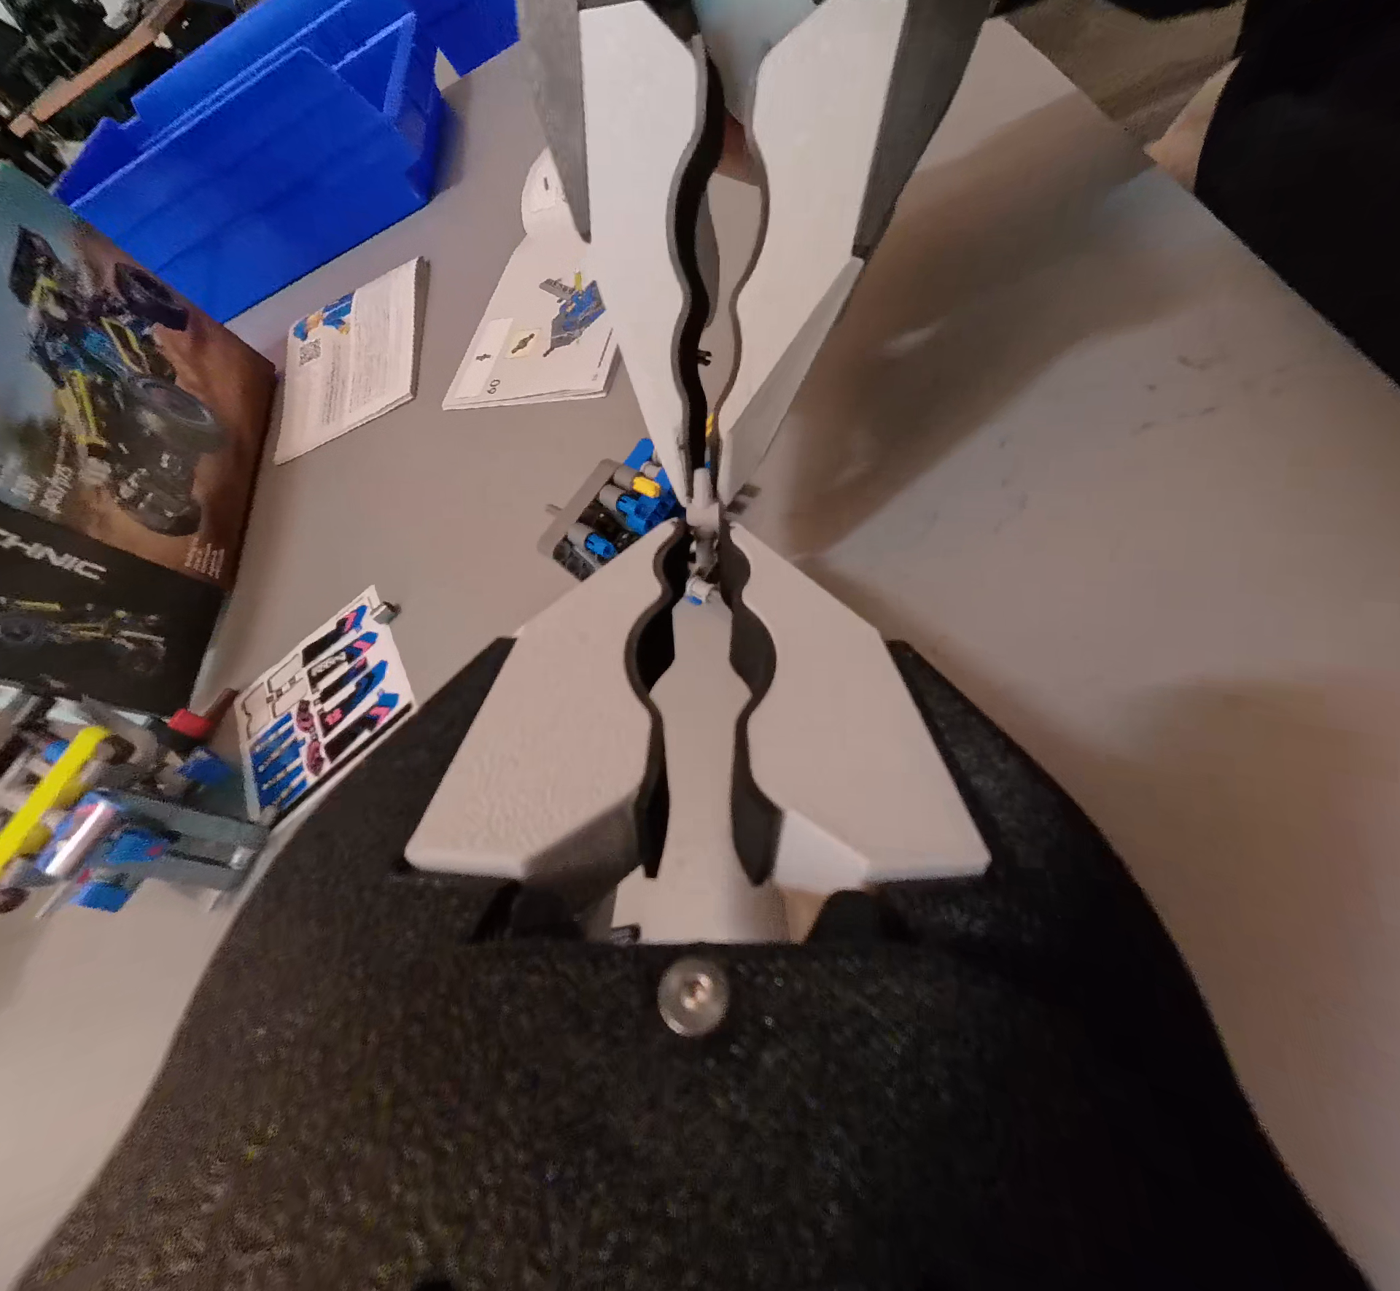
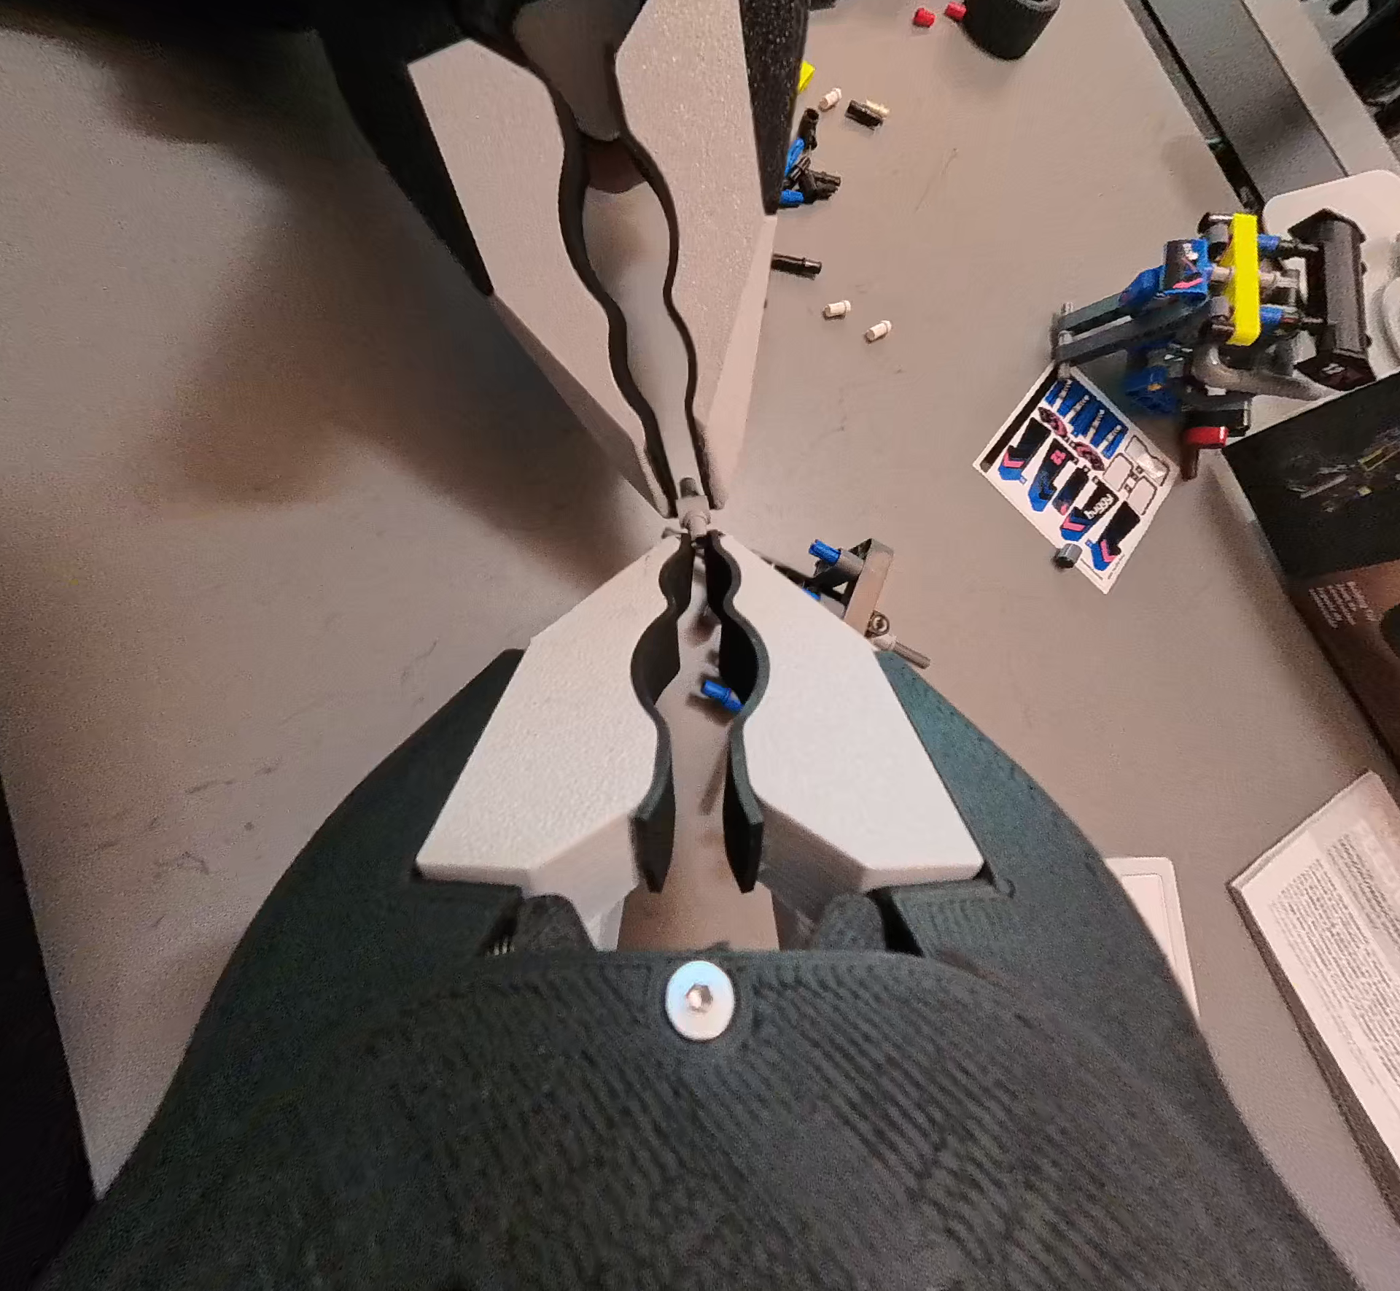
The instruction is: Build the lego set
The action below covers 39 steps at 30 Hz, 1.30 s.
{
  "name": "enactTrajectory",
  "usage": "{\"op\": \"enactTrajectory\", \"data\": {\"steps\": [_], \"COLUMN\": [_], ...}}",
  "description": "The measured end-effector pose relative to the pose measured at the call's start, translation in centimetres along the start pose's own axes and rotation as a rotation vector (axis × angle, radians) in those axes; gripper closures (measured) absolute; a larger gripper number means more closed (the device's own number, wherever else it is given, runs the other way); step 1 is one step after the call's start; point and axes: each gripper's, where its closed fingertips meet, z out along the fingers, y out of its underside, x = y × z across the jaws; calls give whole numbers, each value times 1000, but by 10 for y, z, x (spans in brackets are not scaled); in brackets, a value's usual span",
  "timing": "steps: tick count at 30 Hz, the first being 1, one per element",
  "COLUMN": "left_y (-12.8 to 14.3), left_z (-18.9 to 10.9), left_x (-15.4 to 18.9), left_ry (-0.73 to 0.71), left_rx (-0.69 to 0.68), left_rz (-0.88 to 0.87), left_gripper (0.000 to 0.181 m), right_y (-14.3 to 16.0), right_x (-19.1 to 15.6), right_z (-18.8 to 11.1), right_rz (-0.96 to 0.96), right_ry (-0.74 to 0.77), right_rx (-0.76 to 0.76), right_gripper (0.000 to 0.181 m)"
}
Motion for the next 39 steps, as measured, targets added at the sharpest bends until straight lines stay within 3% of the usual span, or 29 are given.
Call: {"op": "enactTrajectory", "data": {"steps": [1,8,10,14,19,23,33,39], "left_y": [0,6,19,43,46,50,49,49], "left_z": [0,1,1,5,16,22,27,28], "left_x": [0,-6,-18,-32,-30,-27,-32,-32], "left_ry": [11,-20,-80,-105,-76,-53,-39,-47], "left_rx": [3,-46,-109,-175,-196,-214,-190,-195], "left_rz": [-25,-112,-197,-451,-554,-582,-615,-603], "left_gripper": [177,177,177,177,177,177,177,177], "right_y": [-1,0,-6,-13,17,15,21,26], "right_x": [1,4,17,55,55,50,46,44], "right_z": [0,3,-3,-10,15,22,21,23], "right_rz": [-1,35,55,220,404,451,434,441], "right_ry": [10,17,92,217,65,-28,-87,-99], "right_rx": [10,-8,6,66,-95,-75,-114,-149], "right_gripper": [180,175,174,151,148,156,146,156]}}
